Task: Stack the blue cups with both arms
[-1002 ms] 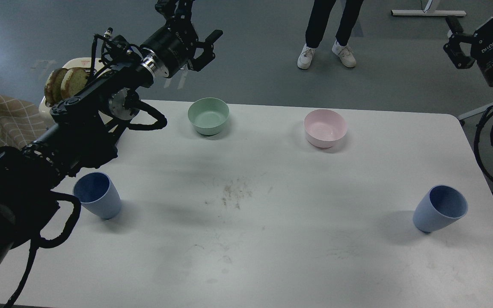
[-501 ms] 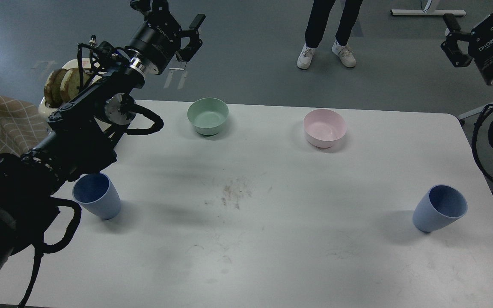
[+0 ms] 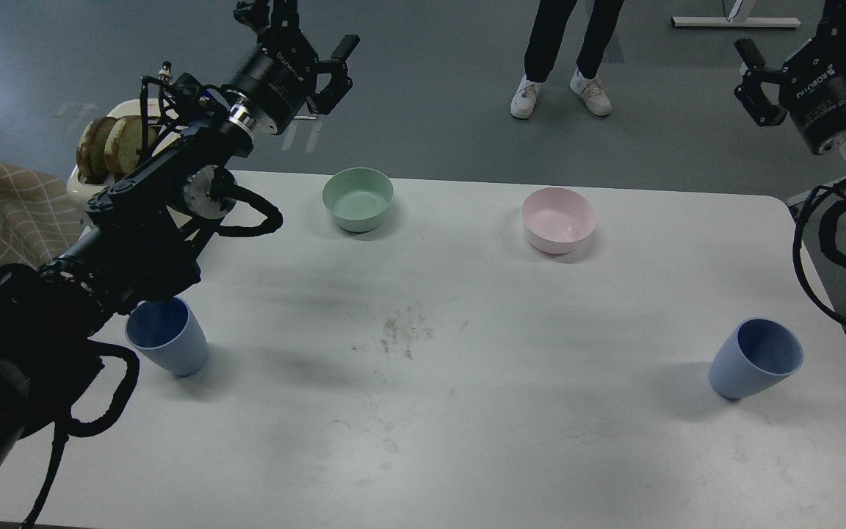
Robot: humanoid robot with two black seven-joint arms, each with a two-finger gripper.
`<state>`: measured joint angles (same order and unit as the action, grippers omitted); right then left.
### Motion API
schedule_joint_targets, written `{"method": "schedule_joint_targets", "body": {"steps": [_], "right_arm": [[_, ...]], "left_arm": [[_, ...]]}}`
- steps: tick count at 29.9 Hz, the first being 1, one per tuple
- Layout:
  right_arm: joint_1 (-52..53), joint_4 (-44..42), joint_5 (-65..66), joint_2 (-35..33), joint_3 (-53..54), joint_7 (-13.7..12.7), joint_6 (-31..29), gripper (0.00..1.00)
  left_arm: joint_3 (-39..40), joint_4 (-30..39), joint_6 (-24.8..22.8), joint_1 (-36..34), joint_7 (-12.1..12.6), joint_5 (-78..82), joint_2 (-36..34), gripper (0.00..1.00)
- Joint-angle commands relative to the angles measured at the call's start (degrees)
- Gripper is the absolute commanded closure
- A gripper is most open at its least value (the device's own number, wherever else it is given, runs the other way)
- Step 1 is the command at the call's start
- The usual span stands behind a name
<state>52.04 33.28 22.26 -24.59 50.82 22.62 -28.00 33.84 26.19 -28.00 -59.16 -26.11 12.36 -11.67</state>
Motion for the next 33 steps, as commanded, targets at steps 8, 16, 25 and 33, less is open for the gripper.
{"method": "schedule_joint_targets", "body": {"steps": [8, 16, 25, 33], "right_arm": [[0.2, -0.1, 0.0, 0.7, 0.1, 0.1, 0.0, 0.0], [0.2, 0.0, 0.0, 1.5, 0.2, 0.3, 0.0, 0.0], [0.2, 0.0, 0.0, 1.7, 0.2, 0.3, 0.0, 0.0], [1.3, -0.1, 0.0, 1.7, 0.1, 0.3, 0.0, 0.0]], "left_arm": [[0.0, 0.0, 0.0, -0.2, 0.5, 0.0, 0.8, 0.02], [-0.1, 0.0, 0.0, -0.2, 0.6, 0.0, 0.9, 0.02], [-0.4, 0.1, 0.0, -0.1, 0.6, 0.0, 0.9, 0.02], [-1.9, 1.0, 0.0, -1.1, 0.4, 6.0, -1.2, 0.02]]}}
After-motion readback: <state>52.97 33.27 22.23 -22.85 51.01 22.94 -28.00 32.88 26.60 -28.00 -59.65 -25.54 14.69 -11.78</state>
